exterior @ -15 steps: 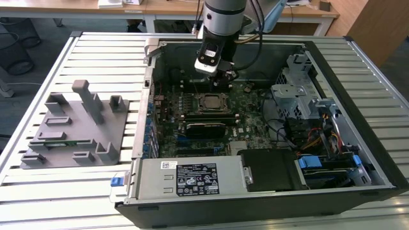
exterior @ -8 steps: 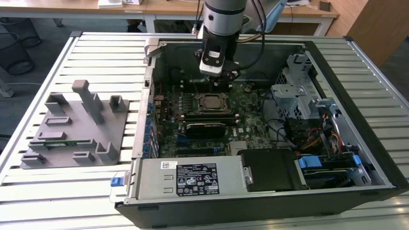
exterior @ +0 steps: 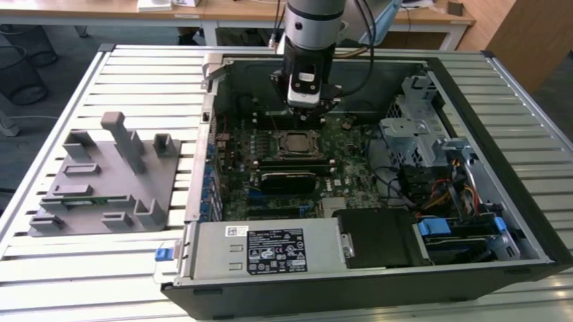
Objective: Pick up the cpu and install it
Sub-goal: 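Install the first cpu locking lever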
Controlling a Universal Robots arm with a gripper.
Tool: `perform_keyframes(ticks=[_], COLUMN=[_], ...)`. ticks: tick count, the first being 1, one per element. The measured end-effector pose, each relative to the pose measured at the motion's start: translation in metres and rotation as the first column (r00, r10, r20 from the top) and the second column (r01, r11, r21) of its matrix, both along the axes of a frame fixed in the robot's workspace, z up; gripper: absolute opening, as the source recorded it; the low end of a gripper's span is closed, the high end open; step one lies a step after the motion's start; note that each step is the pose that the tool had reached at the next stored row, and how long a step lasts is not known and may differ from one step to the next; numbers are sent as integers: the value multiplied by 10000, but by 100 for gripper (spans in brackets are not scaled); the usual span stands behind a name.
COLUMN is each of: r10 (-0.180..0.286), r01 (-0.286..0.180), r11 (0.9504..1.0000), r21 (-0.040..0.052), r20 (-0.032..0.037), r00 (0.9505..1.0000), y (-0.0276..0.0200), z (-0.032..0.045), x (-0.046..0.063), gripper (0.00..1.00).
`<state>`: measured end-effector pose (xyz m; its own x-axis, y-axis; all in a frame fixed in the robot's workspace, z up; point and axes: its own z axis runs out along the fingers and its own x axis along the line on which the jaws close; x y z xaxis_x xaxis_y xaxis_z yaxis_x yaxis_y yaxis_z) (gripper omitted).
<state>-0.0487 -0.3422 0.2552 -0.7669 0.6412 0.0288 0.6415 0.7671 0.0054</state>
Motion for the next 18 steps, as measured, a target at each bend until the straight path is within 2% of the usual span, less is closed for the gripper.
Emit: perform_keyframes(ticks=[3,8,16,18], r10=[556,1256,1779,2001], r01=[-556,-1256,-1779,-2001], r11=[9985,9921,9841,9798], r21=[0,-1,-1,0], r20=[0,0,0,0], r00=[9985,9921,9841,9798], y=[0,0,0,0], z=[0,0,0,-1], x=[0,6,13,13], gripper=[11,11,11,11])
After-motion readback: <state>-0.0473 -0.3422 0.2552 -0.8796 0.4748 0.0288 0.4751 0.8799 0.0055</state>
